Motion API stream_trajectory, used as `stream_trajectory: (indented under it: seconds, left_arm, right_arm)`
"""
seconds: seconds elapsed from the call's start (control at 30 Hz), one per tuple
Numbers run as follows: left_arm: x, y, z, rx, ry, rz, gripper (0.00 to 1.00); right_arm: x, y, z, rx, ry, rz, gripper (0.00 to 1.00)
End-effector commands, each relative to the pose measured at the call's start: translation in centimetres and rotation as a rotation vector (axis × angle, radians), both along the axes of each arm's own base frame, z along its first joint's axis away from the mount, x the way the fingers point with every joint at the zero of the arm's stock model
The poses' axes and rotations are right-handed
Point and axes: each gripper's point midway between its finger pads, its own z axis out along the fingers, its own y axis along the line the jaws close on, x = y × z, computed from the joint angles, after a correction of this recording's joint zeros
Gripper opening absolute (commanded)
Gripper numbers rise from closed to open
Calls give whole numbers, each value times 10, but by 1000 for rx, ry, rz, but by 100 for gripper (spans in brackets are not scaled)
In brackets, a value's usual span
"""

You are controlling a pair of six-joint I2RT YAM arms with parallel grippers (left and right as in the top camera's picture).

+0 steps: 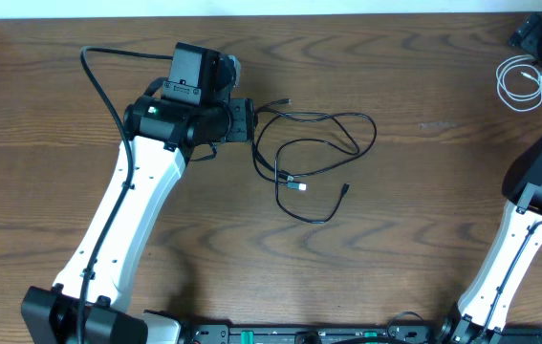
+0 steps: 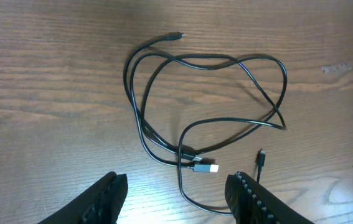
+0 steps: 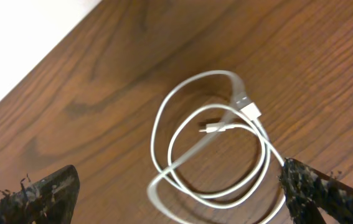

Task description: Untangle cables

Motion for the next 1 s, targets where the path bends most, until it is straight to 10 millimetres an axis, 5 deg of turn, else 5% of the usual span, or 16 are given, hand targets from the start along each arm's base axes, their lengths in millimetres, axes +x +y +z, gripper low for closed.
stream_trajectory:
  seconds: [0.0, 0.17, 0.33, 0.6, 0.83, 0.97]
  left_arm:
    - [1, 2, -3, 15, 0, -6, 56]
    - [-1, -6, -7, 5, 14, -32, 69]
    - [-15, -46, -20, -30, 34, -269, 73]
    - [-23, -111, -64, -33, 16, -600, 76]
    - [18, -129, -121, 65, -37, -585, 82]
    - [2, -137, -142, 44, -6, -735, 82]
  right_arm:
    - [-4, 8, 82, 15, -144, 50, 99]
    - [-27, 59, 172, 98, -279, 236, 99]
    - [-55, 107, 216, 157, -307, 349, 99]
    - [-83, 154, 175, 234, -97, 458, 99]
    - [-82, 170, 133, 254, -11, 514, 99]
    - [-84, 174, 105, 284, 41, 512, 99]
